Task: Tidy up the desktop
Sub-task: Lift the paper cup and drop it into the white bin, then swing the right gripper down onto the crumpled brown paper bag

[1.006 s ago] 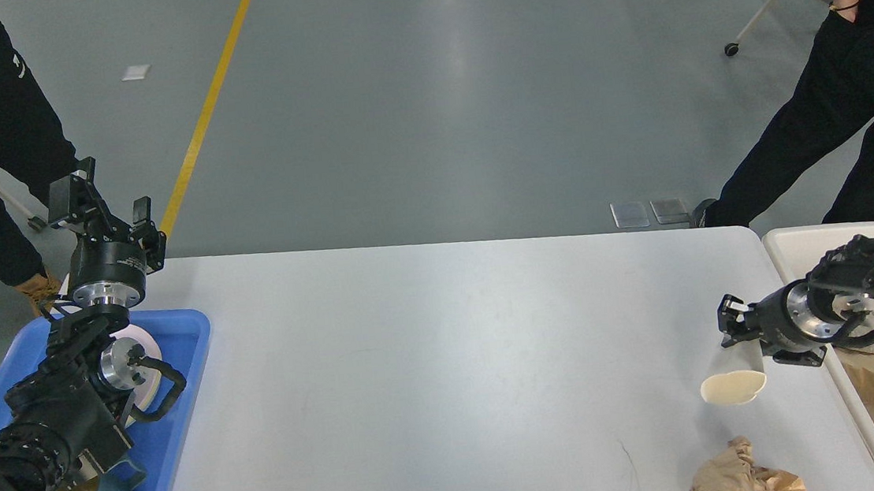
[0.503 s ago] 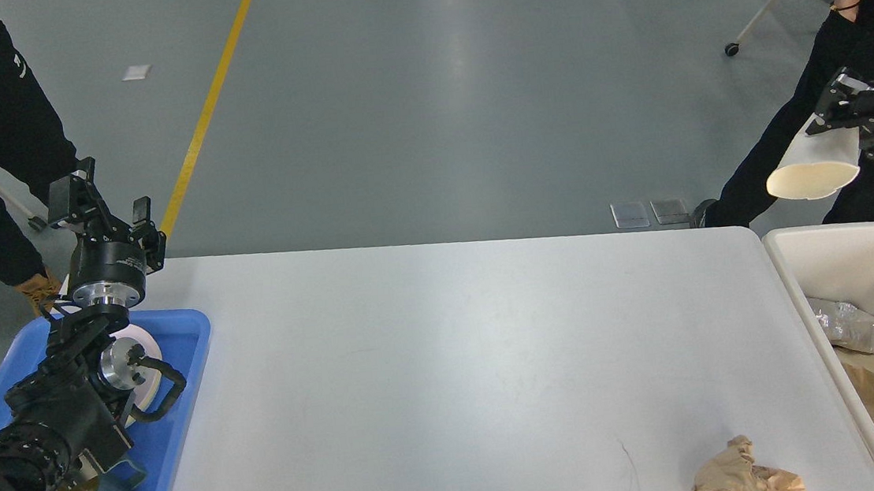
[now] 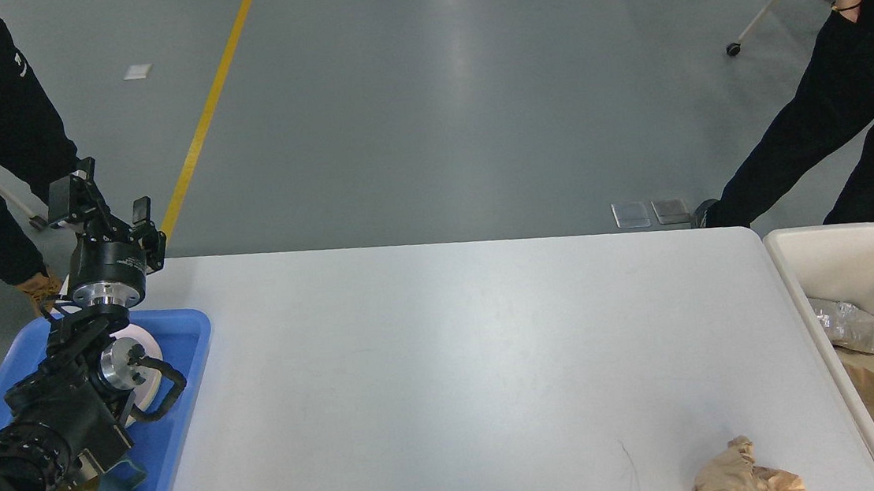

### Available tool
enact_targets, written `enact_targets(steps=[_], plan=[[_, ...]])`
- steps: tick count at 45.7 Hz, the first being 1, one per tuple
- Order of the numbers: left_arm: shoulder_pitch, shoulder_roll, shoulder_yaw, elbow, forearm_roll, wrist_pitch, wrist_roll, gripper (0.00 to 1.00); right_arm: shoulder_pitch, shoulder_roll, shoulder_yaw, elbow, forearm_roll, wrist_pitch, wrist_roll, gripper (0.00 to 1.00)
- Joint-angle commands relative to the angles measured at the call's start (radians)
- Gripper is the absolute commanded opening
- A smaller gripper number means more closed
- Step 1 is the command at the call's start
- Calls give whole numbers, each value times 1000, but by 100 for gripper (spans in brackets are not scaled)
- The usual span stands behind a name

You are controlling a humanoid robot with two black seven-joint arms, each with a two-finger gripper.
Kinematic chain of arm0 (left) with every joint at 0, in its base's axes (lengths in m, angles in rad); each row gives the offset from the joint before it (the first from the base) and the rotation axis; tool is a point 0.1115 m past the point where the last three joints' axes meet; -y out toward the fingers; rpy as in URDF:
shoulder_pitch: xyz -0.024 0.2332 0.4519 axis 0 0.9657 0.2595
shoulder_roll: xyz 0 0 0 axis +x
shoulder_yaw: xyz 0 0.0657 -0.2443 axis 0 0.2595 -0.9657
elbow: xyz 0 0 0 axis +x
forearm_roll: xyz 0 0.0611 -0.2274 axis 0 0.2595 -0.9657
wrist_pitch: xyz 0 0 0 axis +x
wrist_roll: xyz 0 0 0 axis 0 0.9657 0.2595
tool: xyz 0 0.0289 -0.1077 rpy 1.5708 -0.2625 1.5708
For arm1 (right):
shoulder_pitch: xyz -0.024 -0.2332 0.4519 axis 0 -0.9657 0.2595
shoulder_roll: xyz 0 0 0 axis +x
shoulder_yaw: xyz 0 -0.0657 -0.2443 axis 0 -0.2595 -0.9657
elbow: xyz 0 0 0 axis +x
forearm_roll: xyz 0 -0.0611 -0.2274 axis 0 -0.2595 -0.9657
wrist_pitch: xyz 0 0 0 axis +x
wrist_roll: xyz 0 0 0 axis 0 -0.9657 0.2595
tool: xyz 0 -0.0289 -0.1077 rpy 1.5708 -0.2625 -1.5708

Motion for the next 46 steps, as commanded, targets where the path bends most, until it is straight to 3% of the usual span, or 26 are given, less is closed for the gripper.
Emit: enact_targets(steps=[1, 3, 7, 8, 28, 41, 46], plan=[[0, 0, 0, 0, 0, 0, 0, 96, -184, 79, 9, -161, 3, -31, 1, 49], [0, 0, 0, 0, 0, 0, 0, 96, -224, 90, 8, -179, 3, -31, 1, 56], [0, 0, 0, 0, 0, 0, 0, 96, -261, 93, 6, -183, 3, -31, 3, 96], [0, 0, 0, 0, 0, 0, 0, 96, -264, 93, 8, -181, 3, -31, 3, 100], [0, 0, 0, 0, 0, 0, 0, 96, -245, 101, -12, -143, 3, -9, 9, 100], [0, 0, 0, 0, 0, 0, 0, 96, 194, 114, -313, 311, 4, 48, 14, 100], [0, 0, 0, 0, 0, 0, 0, 96, 366, 137, -357, 466, 4, 144, 14, 100]])
